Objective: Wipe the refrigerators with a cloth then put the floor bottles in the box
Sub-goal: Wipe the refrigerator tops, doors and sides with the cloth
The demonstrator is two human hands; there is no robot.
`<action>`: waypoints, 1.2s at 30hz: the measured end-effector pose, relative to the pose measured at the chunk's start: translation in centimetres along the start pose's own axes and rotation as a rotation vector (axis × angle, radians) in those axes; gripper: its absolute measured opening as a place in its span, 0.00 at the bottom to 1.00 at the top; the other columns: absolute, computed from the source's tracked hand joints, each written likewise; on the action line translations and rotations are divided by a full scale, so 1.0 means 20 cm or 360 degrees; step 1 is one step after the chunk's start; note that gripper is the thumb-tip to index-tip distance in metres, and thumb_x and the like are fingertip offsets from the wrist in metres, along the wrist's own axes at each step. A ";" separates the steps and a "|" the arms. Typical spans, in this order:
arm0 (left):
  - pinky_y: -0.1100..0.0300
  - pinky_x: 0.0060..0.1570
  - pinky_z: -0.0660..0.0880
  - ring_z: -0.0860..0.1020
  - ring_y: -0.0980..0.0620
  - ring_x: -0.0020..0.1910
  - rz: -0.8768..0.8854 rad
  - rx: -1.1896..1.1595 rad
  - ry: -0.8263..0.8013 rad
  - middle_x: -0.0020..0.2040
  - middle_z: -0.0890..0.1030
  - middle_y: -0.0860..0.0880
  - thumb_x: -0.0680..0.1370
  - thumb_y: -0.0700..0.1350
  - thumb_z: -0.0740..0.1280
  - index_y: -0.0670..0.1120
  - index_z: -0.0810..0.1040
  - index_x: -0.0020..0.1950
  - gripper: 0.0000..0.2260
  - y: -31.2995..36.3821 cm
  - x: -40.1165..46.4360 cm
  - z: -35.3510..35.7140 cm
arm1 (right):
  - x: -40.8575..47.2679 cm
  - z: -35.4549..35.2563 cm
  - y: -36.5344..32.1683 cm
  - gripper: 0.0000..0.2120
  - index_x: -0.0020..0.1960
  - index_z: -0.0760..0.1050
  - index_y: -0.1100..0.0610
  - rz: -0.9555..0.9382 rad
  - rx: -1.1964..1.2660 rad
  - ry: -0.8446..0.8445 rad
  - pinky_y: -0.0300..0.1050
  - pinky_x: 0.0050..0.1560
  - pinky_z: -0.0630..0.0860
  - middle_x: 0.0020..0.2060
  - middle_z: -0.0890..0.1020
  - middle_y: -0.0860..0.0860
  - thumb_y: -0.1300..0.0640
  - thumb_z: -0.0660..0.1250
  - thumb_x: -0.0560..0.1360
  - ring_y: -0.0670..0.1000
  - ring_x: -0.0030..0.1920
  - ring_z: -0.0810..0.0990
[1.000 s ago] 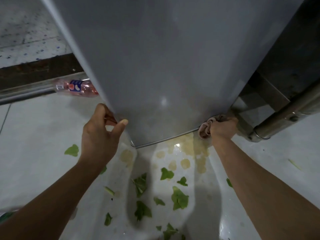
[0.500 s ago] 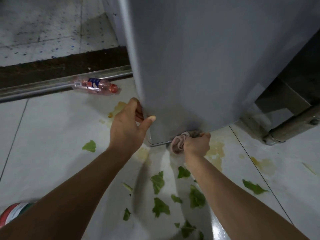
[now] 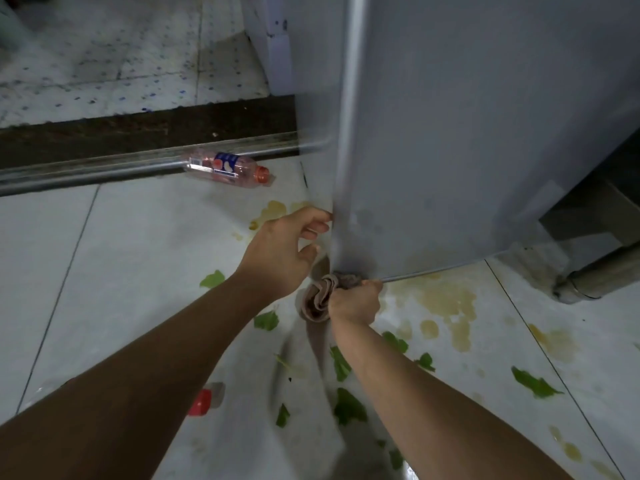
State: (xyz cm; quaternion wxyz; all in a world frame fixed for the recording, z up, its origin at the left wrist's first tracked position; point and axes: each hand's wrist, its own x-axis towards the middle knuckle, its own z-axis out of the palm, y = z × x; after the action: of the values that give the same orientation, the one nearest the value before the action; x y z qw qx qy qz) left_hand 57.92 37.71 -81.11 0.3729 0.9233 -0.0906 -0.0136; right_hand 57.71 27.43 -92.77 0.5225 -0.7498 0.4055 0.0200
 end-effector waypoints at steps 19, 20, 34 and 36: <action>0.59 0.52 0.75 0.77 0.55 0.52 -0.0318 0.0157 0.0075 0.57 0.78 0.54 0.76 0.43 0.67 0.53 0.75 0.60 0.14 0.10 -0.11 -0.40 | -0.23 -0.50 -0.27 0.16 0.45 0.71 0.50 -0.1073 -0.0724 -0.0807 0.24 0.32 0.68 0.36 0.76 0.42 0.71 0.61 0.69 0.45 0.39 0.76; 0.58 0.53 0.75 0.77 0.54 0.52 -0.0358 0.0147 0.0047 0.57 0.78 0.53 0.75 0.43 0.67 0.52 0.75 0.60 0.14 0.13 -0.13 -0.41 | -0.26 -0.53 -0.31 0.16 0.46 0.71 0.50 -0.1060 -0.0763 -0.0827 0.23 0.33 0.68 0.38 0.76 0.43 0.71 0.61 0.70 0.45 0.40 0.76; 0.52 0.55 0.76 0.78 0.53 0.53 -0.0840 0.0215 -0.0138 0.60 0.77 0.53 0.75 0.45 0.68 0.53 0.72 0.63 0.16 0.94 -0.46 -1.40 | -1.10 -1.08 -1.32 0.23 0.61 0.73 0.49 -0.1048 -0.1011 -0.1101 0.31 0.56 0.68 0.59 0.72 0.51 0.70 0.58 0.73 0.49 0.58 0.74; 0.51 0.56 0.76 0.78 0.51 0.54 -0.0873 0.0206 -0.0135 0.61 0.77 0.53 0.76 0.45 0.68 0.53 0.72 0.63 0.16 1.09 -0.47 -1.57 | -1.23 -1.17 -1.49 0.22 0.61 0.73 0.50 -0.1034 -0.0976 -0.1138 0.36 0.60 0.71 0.59 0.71 0.52 0.70 0.58 0.74 0.50 0.59 0.74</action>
State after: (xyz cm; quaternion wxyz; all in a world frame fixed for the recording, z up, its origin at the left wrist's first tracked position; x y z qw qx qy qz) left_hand 48.13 45.60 -43.71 0.2915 0.9338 0.1464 -0.1468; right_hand 50.78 26.85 -48.12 0.3650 -0.8999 -0.0723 0.2275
